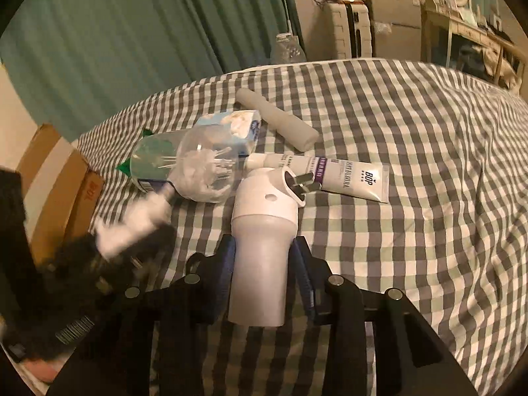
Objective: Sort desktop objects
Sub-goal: 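Grasp the white figurine with the left gripper while the right grasps the white hair dryer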
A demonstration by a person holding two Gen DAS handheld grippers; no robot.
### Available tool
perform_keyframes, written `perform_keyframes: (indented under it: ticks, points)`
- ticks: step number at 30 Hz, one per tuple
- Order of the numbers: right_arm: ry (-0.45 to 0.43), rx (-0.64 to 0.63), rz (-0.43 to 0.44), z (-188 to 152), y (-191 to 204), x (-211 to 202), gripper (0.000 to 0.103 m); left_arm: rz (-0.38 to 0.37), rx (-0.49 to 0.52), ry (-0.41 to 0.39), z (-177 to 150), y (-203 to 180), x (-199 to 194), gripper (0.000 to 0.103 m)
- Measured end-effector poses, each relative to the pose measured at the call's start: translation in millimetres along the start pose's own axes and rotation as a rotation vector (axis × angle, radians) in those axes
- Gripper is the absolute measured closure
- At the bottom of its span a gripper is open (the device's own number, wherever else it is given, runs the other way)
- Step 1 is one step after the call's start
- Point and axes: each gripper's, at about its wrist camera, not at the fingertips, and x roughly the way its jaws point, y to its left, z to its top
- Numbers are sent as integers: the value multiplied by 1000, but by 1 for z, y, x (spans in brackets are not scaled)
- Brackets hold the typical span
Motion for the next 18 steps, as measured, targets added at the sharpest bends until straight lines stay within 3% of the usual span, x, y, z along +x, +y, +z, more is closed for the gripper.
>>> perform_keyframes:
  ticks: [6, 10, 15, 16, 18]
  points:
    - [-12, 6, -3, -17, 5, -29, 70, 46, -59, -33, -2, 8, -32, 48]
    - [93, -110, -94, -45, 22, -39, 70, 68, -47, 13, -8, -10, -30, 48]
    - [186, -126, -125, -59, 15, -22, 70, 166, 88, 97, -34, -30, -20, 48]
    - [177, -122, -139, -60, 14, -17, 72, 170, 117, 141, -40, -32, -12, 48]
    - [148, -115, -172, -63, 19, -21, 72, 184, 134, 152, -45, -32, -15, 49]
